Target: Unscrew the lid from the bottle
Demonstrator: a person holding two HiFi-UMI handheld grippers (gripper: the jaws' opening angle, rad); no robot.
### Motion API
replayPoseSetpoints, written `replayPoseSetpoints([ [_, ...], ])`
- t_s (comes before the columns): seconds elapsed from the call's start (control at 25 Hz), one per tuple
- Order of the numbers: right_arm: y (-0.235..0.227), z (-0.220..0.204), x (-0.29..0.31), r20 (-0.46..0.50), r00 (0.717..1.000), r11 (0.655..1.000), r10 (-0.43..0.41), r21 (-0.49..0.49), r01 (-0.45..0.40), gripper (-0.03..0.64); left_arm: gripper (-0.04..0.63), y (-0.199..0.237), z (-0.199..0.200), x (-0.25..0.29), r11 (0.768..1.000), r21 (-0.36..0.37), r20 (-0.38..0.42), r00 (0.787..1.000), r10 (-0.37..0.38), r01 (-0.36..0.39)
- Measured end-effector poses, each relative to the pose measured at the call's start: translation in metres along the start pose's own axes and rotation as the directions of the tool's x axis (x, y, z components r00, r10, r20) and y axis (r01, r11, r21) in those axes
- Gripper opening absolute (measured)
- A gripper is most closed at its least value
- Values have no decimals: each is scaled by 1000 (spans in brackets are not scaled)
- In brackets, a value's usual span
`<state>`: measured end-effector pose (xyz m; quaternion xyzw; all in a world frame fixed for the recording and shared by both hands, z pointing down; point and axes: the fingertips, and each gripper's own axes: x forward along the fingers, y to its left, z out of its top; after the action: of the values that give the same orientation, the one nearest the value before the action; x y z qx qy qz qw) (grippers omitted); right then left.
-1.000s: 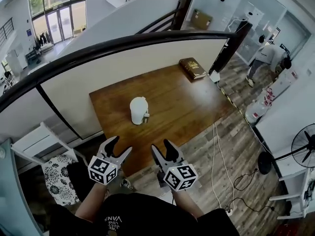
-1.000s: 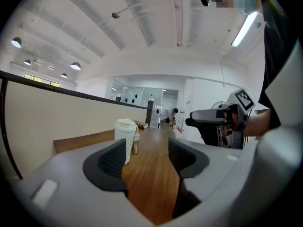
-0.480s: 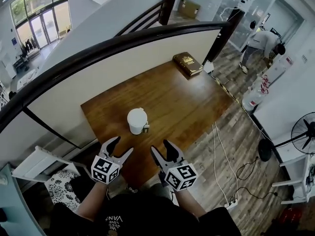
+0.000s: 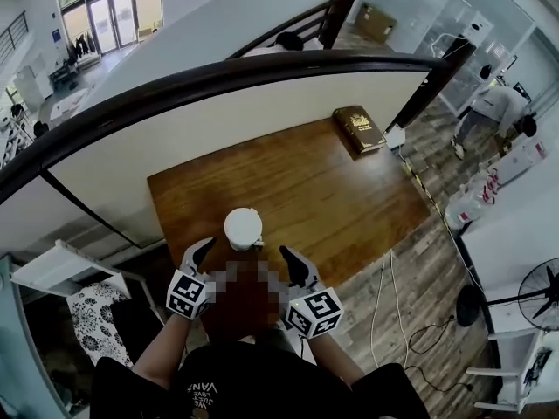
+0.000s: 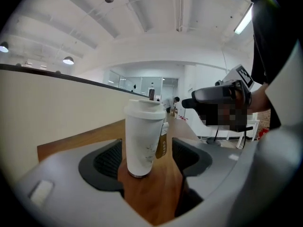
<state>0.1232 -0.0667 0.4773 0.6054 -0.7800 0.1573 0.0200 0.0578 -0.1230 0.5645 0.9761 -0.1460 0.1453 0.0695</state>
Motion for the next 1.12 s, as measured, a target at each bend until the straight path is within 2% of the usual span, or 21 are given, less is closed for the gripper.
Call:
replayPoseSetpoints([
  [0.32,-15,5,30,-56,985,984,165,-64,-169,230,326,5,-3,26,995,-15,29,995,98,-98],
  [0.56,-13,8,50,-85,954,947,288,-120,-297,268,341,10,-5,37,988,-41,47,988,150,-148],
  [0.68,-13,10,59,-86,939,929,333,-142,-342,284,350,11,-3,42,989,-31,62,987,149,-147],
  [1.0,0,13,76,-127,888,857,441,-233,-459,319,357,9,1,59,991,-10,85,987,137,-137],
  [1.12,6,18,80,-125,861,817,493,-275,-507,319,357,9,0,63,990,-11,90,986,138,-138],
])
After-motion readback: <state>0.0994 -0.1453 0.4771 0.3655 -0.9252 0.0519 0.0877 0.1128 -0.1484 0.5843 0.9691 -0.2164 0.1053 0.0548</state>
